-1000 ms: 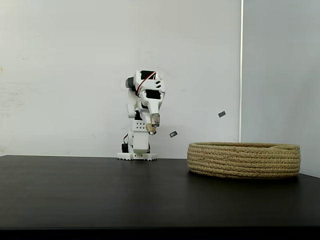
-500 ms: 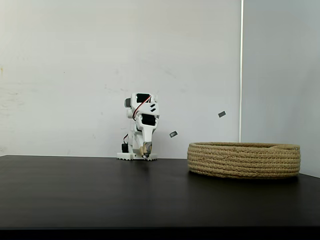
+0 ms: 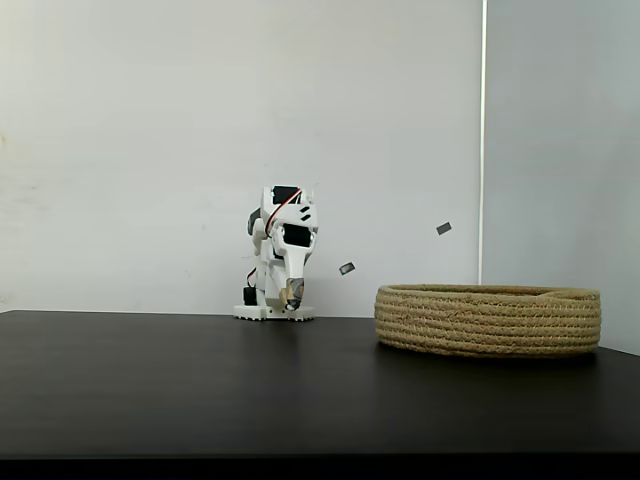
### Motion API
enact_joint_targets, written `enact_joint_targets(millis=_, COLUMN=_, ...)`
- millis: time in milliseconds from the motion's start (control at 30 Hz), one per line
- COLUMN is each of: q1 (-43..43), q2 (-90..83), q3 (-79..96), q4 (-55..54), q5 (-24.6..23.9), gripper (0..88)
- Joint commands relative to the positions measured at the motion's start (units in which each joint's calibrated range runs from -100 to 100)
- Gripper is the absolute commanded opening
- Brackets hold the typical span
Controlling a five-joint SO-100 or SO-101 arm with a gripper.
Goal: Place the lego blocks in the tray
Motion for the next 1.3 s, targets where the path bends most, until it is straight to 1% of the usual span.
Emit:
enact_joint_targets(millis=0, q1=-0.1, q2=-0.5, q3=0.2, q4=0.2, q5=0.0, gripper=0.3)
enact_joint_targets(millis=133, q1=-0.1, q2=-0.5, q3=0.2, q4=0.1, q5=-0.1, gripper=0.3)
enact_joint_targets(millis=200, q1=-0.1, q2=-0.5, q3=0.2, q4=0.1, q5=-0.1, gripper=2.1)
enact_joint_targets(millis=267, q1=-0.1, q2=-0.5, q3=0.2, q4=0.1, q5=-0.1, gripper=0.4)
enact_joint_targets(millis=1267, q1=-0.1, q2=-0.5, q3=0.1, q4=0.1, q5=-0.2, gripper=0.4)
